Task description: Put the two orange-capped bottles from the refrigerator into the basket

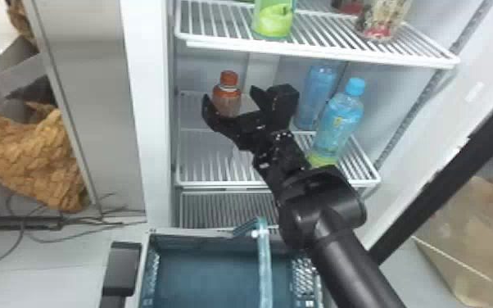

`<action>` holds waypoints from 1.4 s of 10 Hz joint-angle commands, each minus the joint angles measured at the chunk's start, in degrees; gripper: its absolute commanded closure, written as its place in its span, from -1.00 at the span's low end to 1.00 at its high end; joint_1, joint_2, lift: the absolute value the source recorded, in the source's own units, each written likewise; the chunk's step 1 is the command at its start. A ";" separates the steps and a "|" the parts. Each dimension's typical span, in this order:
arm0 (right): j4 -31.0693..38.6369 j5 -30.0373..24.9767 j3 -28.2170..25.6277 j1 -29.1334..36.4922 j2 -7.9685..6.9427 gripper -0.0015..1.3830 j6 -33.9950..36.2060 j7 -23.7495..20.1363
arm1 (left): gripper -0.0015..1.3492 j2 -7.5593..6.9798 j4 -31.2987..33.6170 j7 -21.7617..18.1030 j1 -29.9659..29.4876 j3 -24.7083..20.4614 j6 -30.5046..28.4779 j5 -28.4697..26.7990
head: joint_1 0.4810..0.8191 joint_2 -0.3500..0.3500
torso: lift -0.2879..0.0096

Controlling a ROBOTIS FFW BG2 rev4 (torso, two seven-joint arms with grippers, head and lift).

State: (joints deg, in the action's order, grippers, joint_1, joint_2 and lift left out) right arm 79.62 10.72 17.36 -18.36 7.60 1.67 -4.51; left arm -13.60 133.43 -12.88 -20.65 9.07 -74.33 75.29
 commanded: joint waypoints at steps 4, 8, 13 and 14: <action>-5.44 -0.32 1.95 -4.29 0.49 -0.82 3.39 0.65 | 0.77 -0.29 -1.17 -0.04 1.39 1.33 0.50 0.34 | 0.27 -0.64 | -1.00; -8.82 2.88 4.12 -6.40 1.02 0.28 2.26 0.47 | 0.77 -0.29 -1.17 -0.13 1.39 1.56 0.92 0.46 | 0.27 -0.63 | -1.00; 0.18 2.42 0.01 1.06 1.10 0.28 0.71 -0.93 | 0.77 -0.20 -1.17 -0.57 0.41 0.99 0.92 0.46 | 0.27 -0.62 | -1.00; 3.70 1.62 -1.82 3.73 1.10 0.28 0.71 -1.46 | 0.77 -0.11 -1.03 -0.57 0.13 0.76 0.92 0.46 | 0.27 -0.64 | -1.00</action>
State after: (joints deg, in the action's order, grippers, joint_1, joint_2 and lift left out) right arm 81.32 12.78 16.53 -16.18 8.70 2.39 -5.99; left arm -13.77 132.30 -13.45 -20.30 9.97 -73.40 75.74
